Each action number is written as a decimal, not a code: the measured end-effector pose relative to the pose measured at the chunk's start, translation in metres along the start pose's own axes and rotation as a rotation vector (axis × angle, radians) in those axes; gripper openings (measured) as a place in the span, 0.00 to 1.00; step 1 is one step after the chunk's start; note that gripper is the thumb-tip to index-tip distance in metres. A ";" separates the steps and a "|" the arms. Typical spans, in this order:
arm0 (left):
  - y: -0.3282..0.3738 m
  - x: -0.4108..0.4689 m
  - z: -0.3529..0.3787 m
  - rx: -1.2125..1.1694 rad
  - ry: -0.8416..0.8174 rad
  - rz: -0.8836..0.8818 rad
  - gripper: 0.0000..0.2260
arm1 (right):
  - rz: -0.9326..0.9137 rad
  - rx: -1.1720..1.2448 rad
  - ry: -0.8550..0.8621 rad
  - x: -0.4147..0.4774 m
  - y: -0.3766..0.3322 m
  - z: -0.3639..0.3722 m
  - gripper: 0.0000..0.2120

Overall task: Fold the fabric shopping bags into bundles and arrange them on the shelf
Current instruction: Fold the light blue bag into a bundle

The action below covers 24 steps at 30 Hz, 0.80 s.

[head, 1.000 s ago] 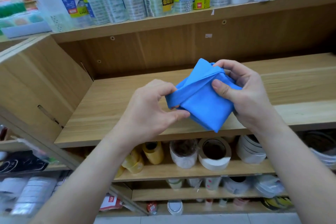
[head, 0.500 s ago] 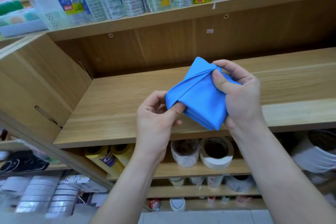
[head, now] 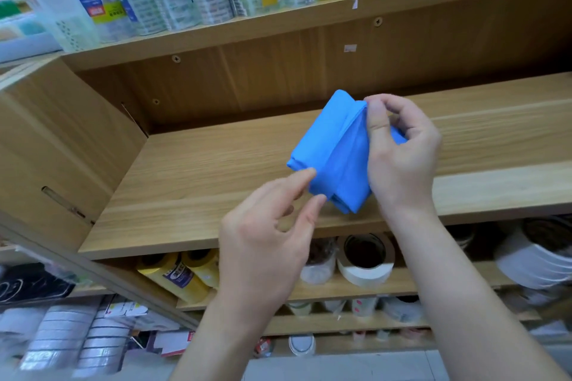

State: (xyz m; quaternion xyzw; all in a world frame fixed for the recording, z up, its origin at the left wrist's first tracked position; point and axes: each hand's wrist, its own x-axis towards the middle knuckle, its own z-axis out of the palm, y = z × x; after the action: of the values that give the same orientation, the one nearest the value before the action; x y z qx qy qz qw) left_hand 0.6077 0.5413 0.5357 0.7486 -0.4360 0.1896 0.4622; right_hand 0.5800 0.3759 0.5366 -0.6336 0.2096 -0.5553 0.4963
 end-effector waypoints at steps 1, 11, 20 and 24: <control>0.001 0.002 -0.003 -0.020 0.007 0.004 0.14 | -0.037 -0.033 0.005 0.002 -0.001 -0.002 0.08; 0.001 0.034 0.002 -0.575 -0.313 -0.620 0.25 | 0.081 -0.067 -0.056 -0.007 -0.009 0.001 0.24; 0.004 0.023 0.026 -0.689 -0.204 -0.737 0.24 | 0.088 -0.247 -0.295 -0.021 -0.016 -0.010 0.07; -0.002 0.030 0.018 -0.716 -0.281 -0.742 0.34 | -0.005 -0.255 -0.432 -0.014 -0.011 -0.024 0.11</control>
State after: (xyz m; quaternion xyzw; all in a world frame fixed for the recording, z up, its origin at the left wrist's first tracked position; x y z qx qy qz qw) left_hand 0.6238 0.5121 0.5462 0.6661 -0.2374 -0.2493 0.6616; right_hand 0.5509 0.3827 0.5366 -0.7957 0.1654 -0.3772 0.4441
